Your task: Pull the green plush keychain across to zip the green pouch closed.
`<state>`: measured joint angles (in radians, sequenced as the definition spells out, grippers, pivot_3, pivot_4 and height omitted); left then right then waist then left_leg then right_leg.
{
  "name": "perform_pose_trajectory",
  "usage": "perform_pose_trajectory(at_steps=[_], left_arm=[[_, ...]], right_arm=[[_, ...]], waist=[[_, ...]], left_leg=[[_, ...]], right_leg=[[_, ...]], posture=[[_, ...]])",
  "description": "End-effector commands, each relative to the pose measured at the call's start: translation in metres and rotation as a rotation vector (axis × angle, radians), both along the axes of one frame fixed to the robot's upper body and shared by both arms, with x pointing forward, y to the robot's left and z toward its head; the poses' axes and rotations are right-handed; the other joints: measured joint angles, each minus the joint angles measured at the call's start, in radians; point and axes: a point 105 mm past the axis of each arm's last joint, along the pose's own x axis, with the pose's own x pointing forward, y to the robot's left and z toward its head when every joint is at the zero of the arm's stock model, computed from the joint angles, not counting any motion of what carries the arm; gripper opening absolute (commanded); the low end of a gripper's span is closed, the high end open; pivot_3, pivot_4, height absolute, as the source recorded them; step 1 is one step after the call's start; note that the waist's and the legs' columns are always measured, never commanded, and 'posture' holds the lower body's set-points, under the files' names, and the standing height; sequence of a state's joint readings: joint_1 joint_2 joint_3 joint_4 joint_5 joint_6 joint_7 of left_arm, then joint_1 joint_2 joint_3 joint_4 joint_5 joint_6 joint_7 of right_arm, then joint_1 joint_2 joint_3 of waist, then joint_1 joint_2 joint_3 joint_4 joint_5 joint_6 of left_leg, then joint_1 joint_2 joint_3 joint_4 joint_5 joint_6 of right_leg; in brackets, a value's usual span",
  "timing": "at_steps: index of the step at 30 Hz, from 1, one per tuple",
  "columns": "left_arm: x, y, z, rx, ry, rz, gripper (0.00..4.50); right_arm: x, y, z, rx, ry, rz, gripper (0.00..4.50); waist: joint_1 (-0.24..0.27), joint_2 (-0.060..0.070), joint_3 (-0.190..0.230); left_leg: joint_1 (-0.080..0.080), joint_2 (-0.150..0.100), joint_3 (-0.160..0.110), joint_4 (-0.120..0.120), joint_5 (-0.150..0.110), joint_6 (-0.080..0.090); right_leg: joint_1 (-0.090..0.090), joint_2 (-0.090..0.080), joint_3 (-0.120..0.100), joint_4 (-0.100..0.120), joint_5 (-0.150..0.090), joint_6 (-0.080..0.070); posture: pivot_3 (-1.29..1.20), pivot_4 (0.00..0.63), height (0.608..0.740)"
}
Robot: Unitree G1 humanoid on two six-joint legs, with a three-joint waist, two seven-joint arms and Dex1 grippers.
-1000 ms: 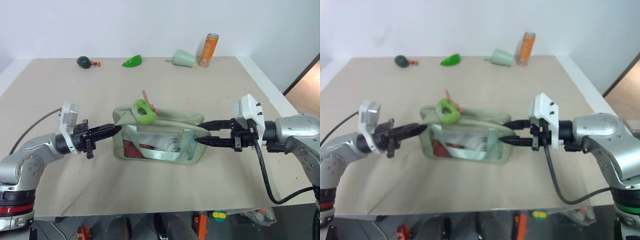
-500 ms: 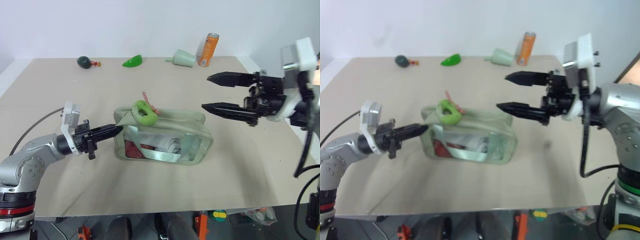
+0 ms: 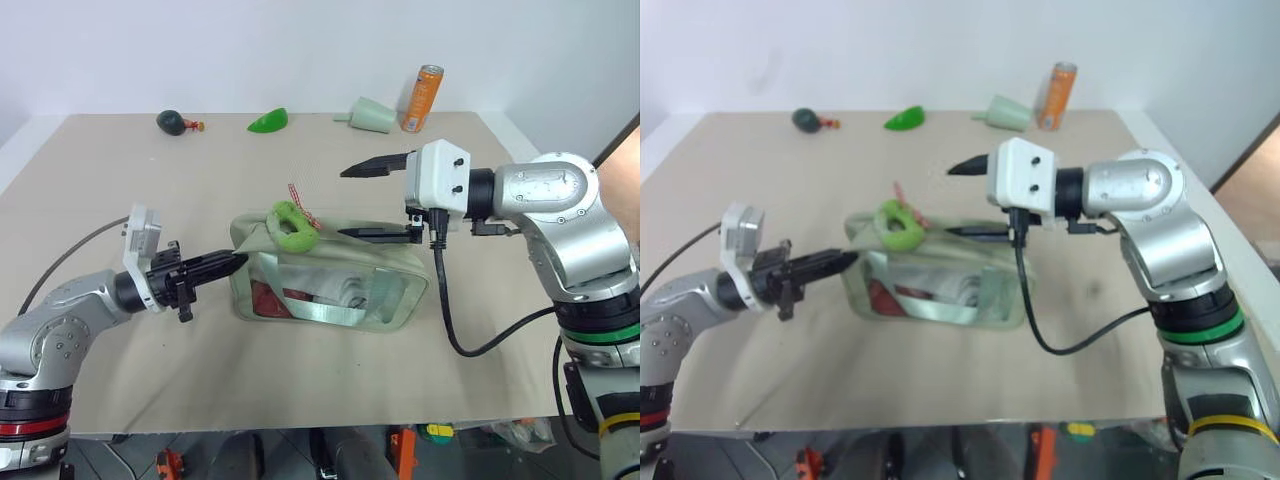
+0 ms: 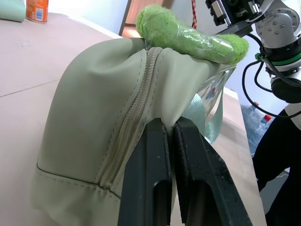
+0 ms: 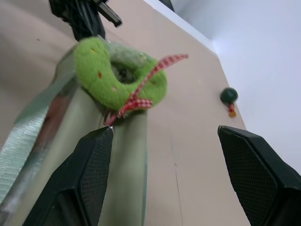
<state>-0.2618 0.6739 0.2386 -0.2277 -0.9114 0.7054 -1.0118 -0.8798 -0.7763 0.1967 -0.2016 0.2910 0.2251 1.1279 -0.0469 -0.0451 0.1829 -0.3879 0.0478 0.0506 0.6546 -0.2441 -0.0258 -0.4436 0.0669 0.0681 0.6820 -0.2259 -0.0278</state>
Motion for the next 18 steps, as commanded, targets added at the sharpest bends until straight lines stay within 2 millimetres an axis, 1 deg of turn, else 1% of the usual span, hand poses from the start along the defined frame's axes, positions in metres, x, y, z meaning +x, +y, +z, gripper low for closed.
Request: perform_pose_trajectory(at_steps=[1,3,6,10,18], left_arm=[[-0.005,0.0,0.001,0.006,-0.001,0.002,0.0],[-0.004,0.0,0.002,0.002,-0.003,0.007,0.0],[-0.004,0.0,0.004,-0.003,-0.006,0.009,0.0],[-0.005,0.0,0.005,-0.007,-0.009,0.009,0.0],[-0.006,-0.001,0.005,-0.011,-0.007,0.013,0.0]], right_arm=[[-0.009,0.011,0.011,-0.015,-0.054,0.074,3.66],[-0.015,0.02,0.009,-0.016,-0.044,0.124,3.66],[-0.017,0.03,0.004,-0.033,-0.041,0.167,3.66],[-0.016,0.038,-0.003,-0.057,-0.058,0.195,3.66],[-0.011,0.053,-0.004,-0.04,-0.086,0.216,3.66]], waist=[[0.0,0.0,0.0],[0.0,0.0,0.0],[0.0,0.0,0.0],[0.0,0.0,0.0],[0.0,0.0,0.0]], left_leg=[[0.0,0.0,0.0,0.0,0.0,0.0],[0.0,0.0,0.0,0.0,0.0,0.0],[0.0,0.0,0.0,0.0,0.0,0.0],[0.0,0.0,0.0,0.0,0.0,0.0],[0.0,0.0,0.0,0.0,0.0,0.0]], right_leg=[[0.0,0.0,0.0,0.0,0.0,0.0],[0.0,0.0,0.0,0.0,0.0,0.0],[0.0,0.0,-0.001,0.0,0.0,0.0],[0.0,0.0,0.0,0.0,0.0,0.0],[0.0,0.0,0.0,0.0,0.0,0.0]], posture=[[0.0,0.15,0.74],[0.0,0.15,0.74],[0.0,0.15,0.74],[0.0,0.15,0.74],[0.0,0.15,0.74]])
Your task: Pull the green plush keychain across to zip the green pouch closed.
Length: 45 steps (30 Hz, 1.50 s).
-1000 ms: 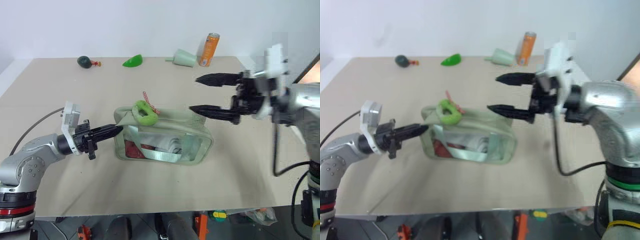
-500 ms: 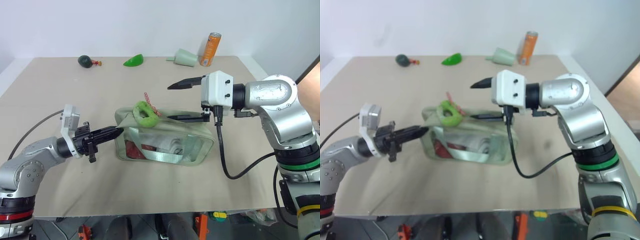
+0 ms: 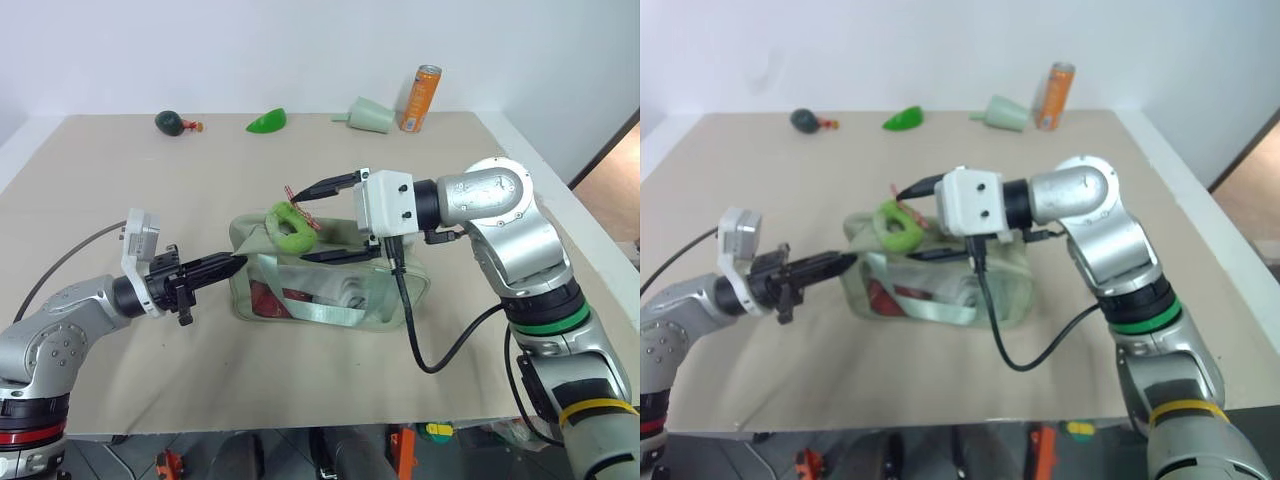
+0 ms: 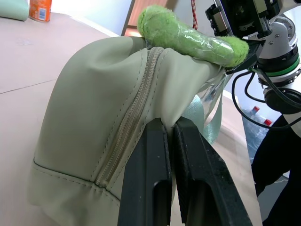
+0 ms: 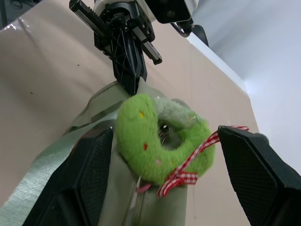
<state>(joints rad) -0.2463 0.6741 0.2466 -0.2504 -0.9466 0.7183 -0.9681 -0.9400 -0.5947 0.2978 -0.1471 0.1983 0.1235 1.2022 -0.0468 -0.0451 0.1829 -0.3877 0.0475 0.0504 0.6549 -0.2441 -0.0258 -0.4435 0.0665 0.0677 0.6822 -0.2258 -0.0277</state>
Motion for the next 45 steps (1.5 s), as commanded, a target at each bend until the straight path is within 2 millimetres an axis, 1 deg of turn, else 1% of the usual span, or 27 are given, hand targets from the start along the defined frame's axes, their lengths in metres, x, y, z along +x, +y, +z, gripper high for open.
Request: perform_pose_trajectory(at_steps=[1,3,4,6,8,13,14,19,22,23,25,27,28,29,31,32,33,35,37,40,42,43,44,45], left_arm=[[-0.004,-0.001,0.004,0.004,-0.02,-0.004,0.0],[-0.005,0.0,0.004,0.005,-0.02,-0.004,0.0],[-0.004,0.0,0.004,0.006,-0.02,-0.003,0.0],[-0.003,0.001,0.003,0.01,-0.018,0.005,0.0],[-0.003,0.001,0.003,0.011,-0.017,0.005,0.0],[-0.002,0.002,0.002,0.009,-0.016,0.005,0.0],[-0.002,0.002,0.002,0.008,-0.016,0.005,0.0],[0.0,0.002,0.002,0.006,-0.016,0.003,0.0],[0.0,0.002,0.001,0.005,-0.015,0.0,0.0],[0.001,0.002,0.001,0.005,-0.014,0.0,0.0],[0.001,0.002,0.001,0.005,-0.013,-0.001,0.0],[0.001,0.001,0.0,0.005,-0.013,-0.005,0.0],[0.001,0.001,0.0,0.005,-0.013,-0.007,0.0],[0.001,0.001,0.0,0.005,-0.012,-0.007,0.0],[0.001,0.001,-0.001,0.005,-0.009,-0.017,0.0],[0.001,0.001,-0.002,0.006,-0.007,-0.02,0.0],[0.001,0.001,-0.002,0.007,-0.006,-0.022,0.0],[0.002,0.001,-0.002,0.008,-0.005,-0.025,0.0],[0.002,0.0,-0.002,0.009,-0.005,-0.03,0.0],[0.003,0.0,-0.002,0.007,-0.007,-0.034,0.0],[0.003,0.0,-0.002,0.006,-0.007,-0.035,0.0],[0.003,-0.001,-0.003,0.005,-0.006,-0.036,0.0],[0.003,-0.001,-0.003,0.003,-0.005,-0.037,0.0],[0.002,-0.002,-0.003,0.001,-0.003,-0.038,0.0]], right_arm=[[-0.001,0.007,0.011,0.023,-0.054,0.018,3.66],[-0.001,0.008,0.01,0.026,-0.041,0.025,3.66],[-0.002,0.007,0.009,0.024,-0.033,0.029,3.11],[-0.003,0.006,0.007,0.017,-0.019,0.036,2.55],[-0.004,0.005,0.006,0.017,-0.007,0.038,1.79],[-0.002,0.001,0.005,0.012,0.003,0.026,0.12],[-0.001,0.001,0.005,0.012,0.004,0.025,0.05],[0.002,-0.004,0.008,0.012,-0.001,0.003,0.05],[0.009,-0.012,0.016,0.034,-0.027,-0.049,0.05],[0.015,-0.019,0.018,0.032,-0.026,-0.099,0.05],[0.02,-0.033,0.019,0.016,-0.034,-0.149,0.05],[0.028,-0.06,0.018,-0.021,-0.043,-0.249,0.05],[0.029,-0.069,0.018,-0.032,-0.047,-0.28,0.05],[0.032,-0.083,0.019,-0.046,-0.05,-0.33,0.05],[0.034,-0.128,0.015,-0.14,-0.066,-0.485,0.05],[0.033,-0.143,0.015,-0.177,-0.075,-0.541,0.05],[0.033,-0.154,0.014,-0.203,-0.08,-0.579,0.05],[0.032,-0.169,0.013,-0.239,-0.085,-0.637,0.05],[0.033,-0.198,0.007,-0.33,-0.091,-0.747,0.05],[0.03,-0.245,-0.009,-0.478,-0.065,-0.906,0.05],[0.025,-0.273,-0.028,-0.554,-0.016,-0.998,0.05],[0.023,-0.283,-0.043,-0.595,0.009,-1.02,0.05],[0.022,-0.288,-0.057,-0.62,0.03,-1.03,0.05],[0.021,-0.288,-0.074,-0.628,0.054,-1.022,0.05]], waist=[[0.0,0.0,0.0],[0.0,0.0,0.0],[0.0,0.0,0.0],[0.0,0.0,0.0],[0.0,0.0,0.0],[0.0,0.0,0.0],[0.0,0.0,0.0],[0.0,0.0,0.0],[0.0,0.0,0.0],[0.0,0.0,0.0],[0.0,0.0,0.0],[0.002,0.0,0.0],[0.002,0.0,0.0],[0.002,0.0,0.0],[0.005,0.0,0.0],[0.009,0.0,0.0],[0.009,0.0,0.0],[0.005,0.0,0.0],[0.0,0.0,0.0],[0.001,0.0,0.0],[0.003,0.0,0.0],[0.003,0.0,0.0],[0.004,0.0,0.0],[0.005,0.0,0.0]], left_leg=[[0.0,0.0,0.0,0.0,0.0,0.0],[0.0,0.0,0.0,0.0,0.0,0.0],[0.0,0.0,0.0,0.0,0.0,0.0],[0.0,0.0,0.0,0.0,0.0,0.0],[0.0,0.0,0.0,0.0,0.0,0.0],[0.0,0.0,0.0,0.0,0.0,0.0],[0.0,0.0,0.0,0.0,0.0,0.0],[0.0,0.0,0.0,0.0,0.0,0.0],[0.0,-0.001,0.0,0.0,0.0,0.0],[0.0,-0.001,0.0,0.0,0.0,0.0],[0.0,-0.001,0.0,0.0,0.0,0.0],[0.0,-0.001,0.0,0.0,0.0,0.0],[-0.001,-0.002,0.0,0.0,0.0,0.0],[-0.001,-0.002,0.0,0.0,0.0,0.0],[-0.001,-0.003,0.0,0.0,0.0,0.001],[-0.002,-0.004,0.001,0.0,-0.001,0.001],[-0.002,-0.005,0.001,0.0,-0.001,0.001],[-0.001,-0.005,0.001,0.0,-0.002,0.003],[0.001,-0.004,0.001,0.0,-0.002,0.003],[0.001,-0.004,0.001,0.0,-0.001,0.003],[0.001,-0.005,0.001,0.0,-0.001,0.002],[0.001,-0.005,0.001,0.001,-0.001,0.002],[0.001,-0.006,0.001,0.001,-0.001,0.002],[0.001,-0.006,0.001,0.001,-0.001,0.002]], right_leg=[[0.0,0.0,0.0,0.0,0.0,0.0],[0.0,0.0,0.0,0.0,0.0,0.0],[0.0,0.0,0.0,0.0,0.0,0.0],[0.0,0.0,0.0,0.0,0.0,0.0],[0.0,-0.001,0.0,0.0,0.0,0.0],[0.0,0.0,0.0,0.0,0.0,0.0],[0.0,0.0,0.0,0.0,0.0,0.0],[0.0,0.0,0.0,0.0,0.0,0.0],[0.0,-0.001,0.0,0.0,0.0,0.0],[0.0,-0.001,0.0,0.0,0.0,0.0],[0.0,-0.001,0.0,0.0,0.0,0.0],[0.0,-0.001,0.0,0.0,0.0,0.0],[0.0,-0.002,0.0,0.0,0.0,0.0],[0.0,-0.002,0.0,0.0,-0.001,-0.001],[0.0,-0.003,0.0,-0.001,-0.001,-0.001],[0.0,-0.004,-0.001,-0.001,-0.002,-0.001],[0.0,-0.005,-0.001,-0.001,-0.002,-0.001],[0.0,-0.005,0.0,-0.001,-0.002,-0.001],[0.001,-0.004,0.001,-0.001,-0.002,-0.001],[0.001,-0.004,0.0,-0.001,-0.002,0.0],[0.002,-0.005,0.0,-0.001,-0.002,0.0],[0.002,-0.005,0.001,-0.001,-0.002,0.0],[0.002,-0.006,0.001,-0.001,-0.002,0.0],[0.002,-0.006,0.001,-0.001,-0.002,0.001]], posture=[[0.0,0.15,0.74],[0.0,0.15,0.74],[0.0,0.15,0.74],[0.0,0.15,0.74],[0.0,0.15,0.74],[0.0,0.15,0.74],[0.0,0.15,0.74],[0.0,0.15,0.74],[0.0,0.15,0.74],[0.0,0.15,0.74],[0.0,0.15,0.74],[0.0,0.15,0.74],[0.0,0.15,0.74],[0.0,0.15,0.74],[0.0,0.15,0.74],[0.0,0.15,0.74],[0.0,0.15,0.74],[0.0,0.15,0.74],[0.0,0.15,0.74],[0.0,0.15,0.74],[0.0,0.15,0.74],[0.0,0.15,0.74],[0.0,0.15,0.74],[0.0,0.15,0.74]])
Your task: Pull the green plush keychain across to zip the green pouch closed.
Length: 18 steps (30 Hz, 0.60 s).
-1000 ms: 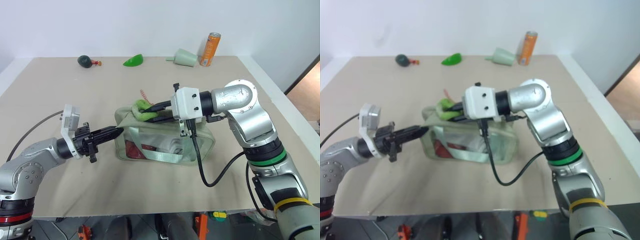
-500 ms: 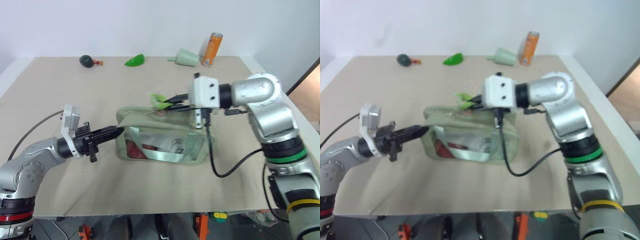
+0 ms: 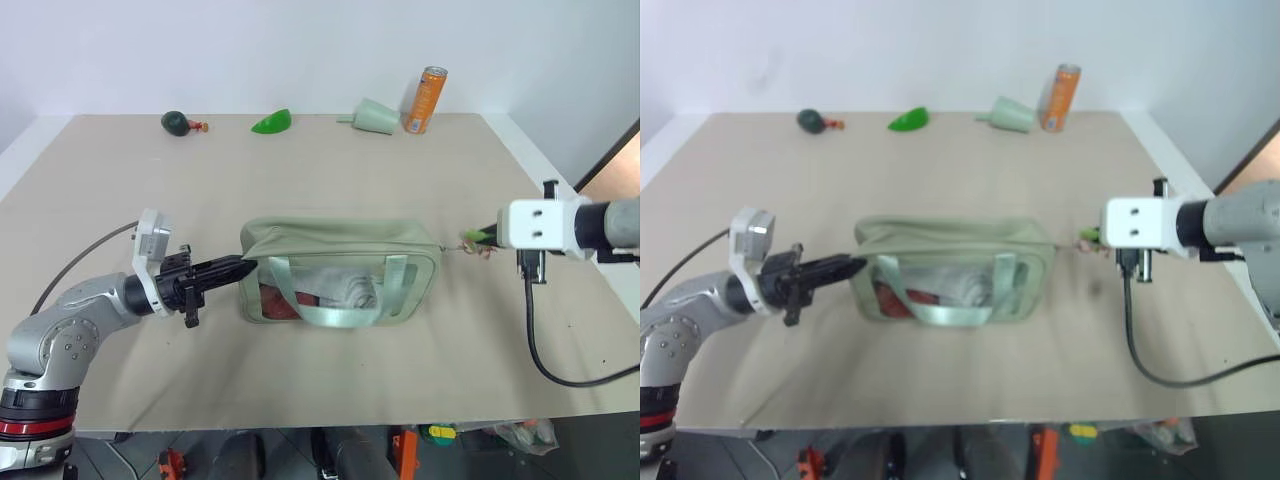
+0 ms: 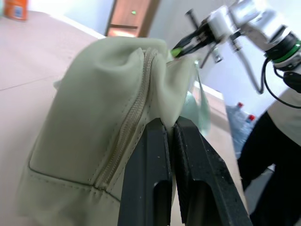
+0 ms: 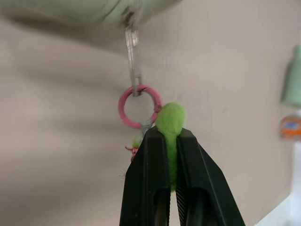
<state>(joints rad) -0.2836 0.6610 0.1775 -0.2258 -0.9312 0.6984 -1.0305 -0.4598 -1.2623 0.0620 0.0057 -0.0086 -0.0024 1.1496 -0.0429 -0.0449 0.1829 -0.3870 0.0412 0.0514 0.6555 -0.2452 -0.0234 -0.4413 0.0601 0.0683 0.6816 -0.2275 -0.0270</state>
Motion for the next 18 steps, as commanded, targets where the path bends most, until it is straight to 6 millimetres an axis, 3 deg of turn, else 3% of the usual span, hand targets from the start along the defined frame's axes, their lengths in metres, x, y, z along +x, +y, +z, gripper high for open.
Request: perform_pose_trajectory(at_steps=[1,4,8,11,15,17,18], left_arm=[[0.003,0.012,-0.001,0.004,0.002,0.062,0.0],[0.003,0.012,-0.002,0.002,0.006,0.064,0.0],[0.003,0.014,-0.001,-0.009,0.023,0.074,0.0],[0.008,0.018,0.0,-0.021,0.052,0.119,0.0],[0.012,0.02,0.0,-0.026,0.068,0.151,0.0],[0.012,0.02,-0.003,-0.018,0.071,0.162,0.0],[0.012,0.019,-0.004,-0.017,0.072,0.162,0.0]], right_arm=[[-0.002,-0.054,-0.035,-0.116,0.043,-0.217,0.05],[-0.011,-0.019,-0.088,-0.018,0.154,-0.133,0.05],[-0.01,0.018,-0.119,0.106,0.19,-0.075,0.05],[-0.004,0.04,-0.113,0.217,0.186,-0.057,0.05],[0.001,0.054,-0.081,0.409,0.194,-0.052,1.43],[0.0,0.051,-0.066,0.467,0.207,-0.052,2.15],[0.001,0.048,-0.061,0.474,0.2,-0.057,2.28]], waist=[[0.001,0.0,0.0],[0.001,-0.005,-0.004],[-0.001,-0.007,-0.009],[-0.006,-0.014,-0.014],[-0.007,-0.014,-0.013],[-0.006,-0.014,-0.013],[-0.006,-0.013,-0.013]], left_leg=[[0.0,-0.001,0.0,0.0,0.0,0.0],[0.001,-0.004,-0.001,0.0,0.0,0.0],[0.001,-0.004,-0.002,0.0,0.0,0.0],[0.006,-0.003,-0.002,0.0,0.001,0.001],[0.014,0.002,0.001,0.0,0.001,0.001],[0.015,0.004,0.0,0.0,0.001,0.001],[0.015,0.004,0.0,0.0,0.001,0.001]], right_leg=[[0.0,-0.001,0.0,0.0,0.0,0.001],[0.001,-0.004,0.0,0.0,-0.001,0.003],[0.002,-0.005,0.0,0.0,-0.001,0.004],[0.005,-0.004,0.0,0.0,0.0,0.005],[0.01,0.0,-0.001,0.0,-0.001,0.005],[0.01,0.003,-0.001,0.0,-0.001,0.004],[0.01,0.004,-0.001,0.0,0.0,0.004]], posture=[[0.0,0.15,0.74],[0.0,0.15,0.74],[0.0,0.15,0.74],[0.0,0.15,0.74],[0.0,0.15,0.74],[0.0,0.15,0.74],[0.0,0.15,0.74]])
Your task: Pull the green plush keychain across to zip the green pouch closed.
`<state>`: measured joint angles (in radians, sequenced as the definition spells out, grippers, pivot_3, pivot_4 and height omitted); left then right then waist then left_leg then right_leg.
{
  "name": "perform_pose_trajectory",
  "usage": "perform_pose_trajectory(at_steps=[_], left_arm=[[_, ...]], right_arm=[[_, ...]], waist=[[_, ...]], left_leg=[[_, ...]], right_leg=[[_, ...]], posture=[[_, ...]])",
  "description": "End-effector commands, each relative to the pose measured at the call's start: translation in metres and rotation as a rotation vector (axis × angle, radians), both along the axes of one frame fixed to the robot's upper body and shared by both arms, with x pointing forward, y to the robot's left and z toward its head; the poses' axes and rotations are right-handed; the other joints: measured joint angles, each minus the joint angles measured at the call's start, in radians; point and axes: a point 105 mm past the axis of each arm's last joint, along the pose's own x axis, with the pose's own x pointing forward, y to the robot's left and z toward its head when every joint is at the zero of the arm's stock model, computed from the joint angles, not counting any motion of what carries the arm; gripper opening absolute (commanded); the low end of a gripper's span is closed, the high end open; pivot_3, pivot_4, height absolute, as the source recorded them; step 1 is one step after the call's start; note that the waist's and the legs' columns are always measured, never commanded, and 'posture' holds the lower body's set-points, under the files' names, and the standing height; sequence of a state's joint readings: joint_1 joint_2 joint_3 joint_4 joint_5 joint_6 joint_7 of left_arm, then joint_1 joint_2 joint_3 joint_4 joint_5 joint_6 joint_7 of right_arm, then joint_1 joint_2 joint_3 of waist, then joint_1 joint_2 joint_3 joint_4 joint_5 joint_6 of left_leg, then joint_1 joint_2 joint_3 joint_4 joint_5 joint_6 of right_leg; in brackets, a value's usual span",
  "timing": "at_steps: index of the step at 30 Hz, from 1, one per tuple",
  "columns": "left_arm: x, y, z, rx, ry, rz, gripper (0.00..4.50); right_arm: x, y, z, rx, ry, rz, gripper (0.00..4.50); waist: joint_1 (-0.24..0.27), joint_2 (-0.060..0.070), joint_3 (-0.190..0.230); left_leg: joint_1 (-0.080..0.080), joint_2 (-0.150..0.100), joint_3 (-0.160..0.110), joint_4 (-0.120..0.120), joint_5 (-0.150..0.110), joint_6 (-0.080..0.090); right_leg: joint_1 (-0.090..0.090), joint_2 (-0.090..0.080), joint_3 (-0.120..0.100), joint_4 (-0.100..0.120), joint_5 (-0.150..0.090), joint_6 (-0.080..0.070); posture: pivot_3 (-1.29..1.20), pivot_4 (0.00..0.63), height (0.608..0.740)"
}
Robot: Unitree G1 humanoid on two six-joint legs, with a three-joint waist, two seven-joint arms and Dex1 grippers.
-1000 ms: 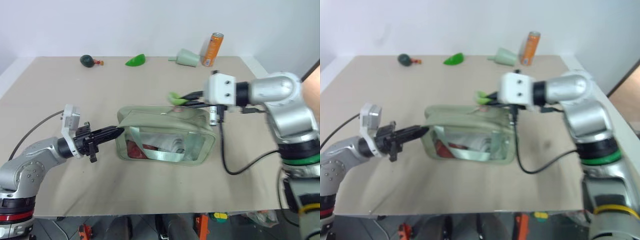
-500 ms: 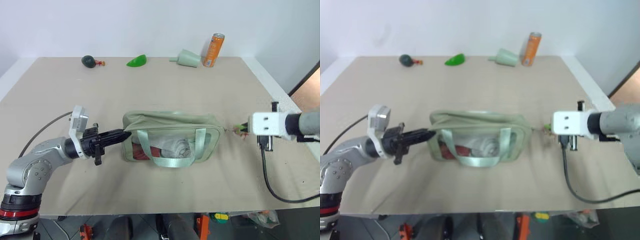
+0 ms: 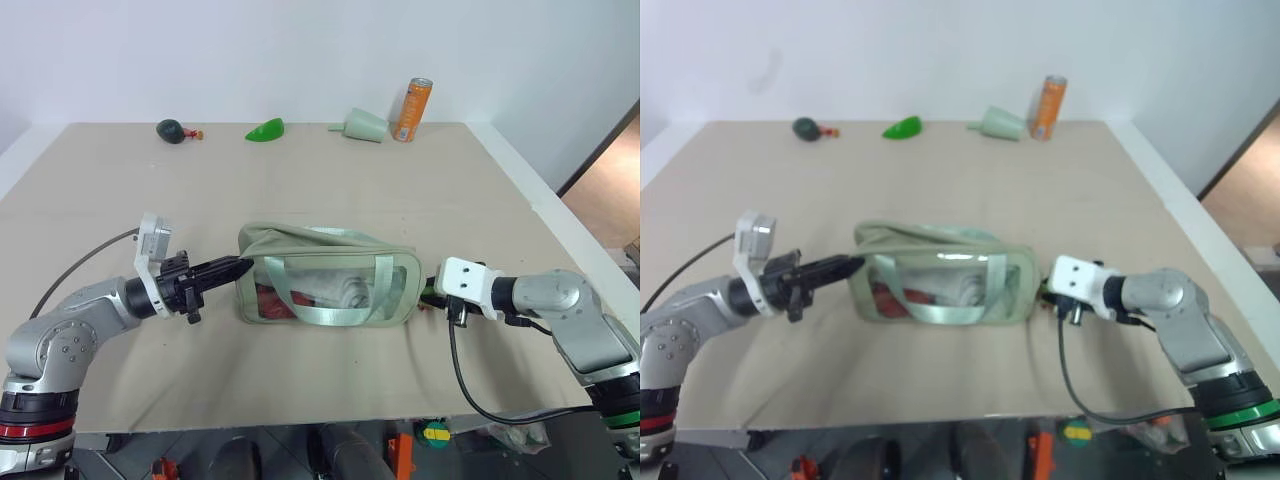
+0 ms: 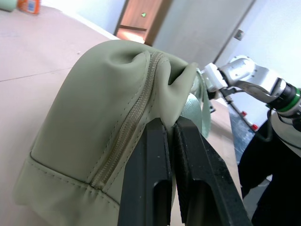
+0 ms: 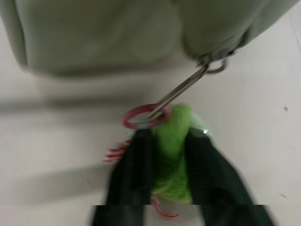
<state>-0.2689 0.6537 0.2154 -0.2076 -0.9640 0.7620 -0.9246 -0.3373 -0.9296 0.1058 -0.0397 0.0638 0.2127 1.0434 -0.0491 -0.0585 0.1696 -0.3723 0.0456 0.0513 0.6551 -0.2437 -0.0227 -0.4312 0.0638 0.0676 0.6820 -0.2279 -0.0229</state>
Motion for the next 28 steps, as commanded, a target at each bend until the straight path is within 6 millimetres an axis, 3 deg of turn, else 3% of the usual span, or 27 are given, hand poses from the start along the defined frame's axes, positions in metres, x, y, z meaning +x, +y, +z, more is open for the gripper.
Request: perform_pose_trajectory(at_steps=[1,6,11,13,15,21,28], left_arm=[[0.003,0.008,0.003,0.002,-0.015,0.051,0.36],[0.006,0.011,0.007,-0.029,0.0,0.075,2.07],[0.003,0.013,0.021,-0.035,-0.04,0.074,3.79],[0.007,0.018,0.033,-0.039,-0.093,0.117,4.45],[0.008,0.026,0.043,-0.04,-0.129,0.148,4.45],[0.01,0.068,0.032,0.066,-0.077,0.289,4.45],[-0.003,0.11,0.001,0.106,0.051,0.395,4.45]], right_arm=[[0.0,-0.006,0.025,0.062,-0.005,-0.009,2.74],[0.004,-0.015,0.062,0.191,-0.049,-0.064,4.45],[-0.002,-0.028,0.092,0.319,-0.05,-0.115,4.5],[-0.016,-0.028,0.096,0.364,0.015,-0.08,4.5],[-0.027,-0.03,0.102,0.408,0.035,-0.063,4.5],[-0.038,-0.051,0.125,0.602,0.01,-0.14,4.5],[-0.048,-0.063,0.112,0.663,0.026,-0.223,4.5]], waist=[[0.0,0.001,0.0],[0.0,0.002,0.001],[0.003,0.003,0.002],[0.003,0.003,0.002],[0.005,0.003,0.002],[0.0,0.004,0.002],[0.002,0.004,0.002]], left_leg=[[0.0,0.0,0.0,-0.001,0.0,0.0],[-0.004,0.001,0.0,-0.004,0.0,0.0],[-0.009,0.0,0.0,-0.004,-0.001,-0.001],[-0.013,0.0,0.0,-0.004,-0.001,-0.001],[-0.013,-0.001,-0.001,-0.003,-0.001,-0.001],[-0.012,-0.001,0.0,-0.002,-0.002,-0.001],[-0.013,0.0,0.0,-0.003,-0.002,-0.001]], right_leg=[[0.0,0.001,0.0,0.0,0.0,0.0],[-0.005,0.002,0.0,0.0,0.0,-0.001],[-0.009,0.001,0.001,0.0,-0.001,-0.002],[-0.011,0.0,0.001,0.0,-0.001,-0.002],[-0.011,-0.001,0.0,0.0,-0.001,-0.002],[-0.011,-0.001,0.001,0.0,0.0,-0.001],[-0.011,0.0,-0.001,0.0,-0.001,-0.002]], posture=[[0.0,0.15,0.74],[0.0,0.15,0.74],[0.0,0.15,0.74],[0.0,0.15,0.74],[0.0,0.15,0.74],[0.0,0.15,0.74],[0.0,0.15,0.74]])
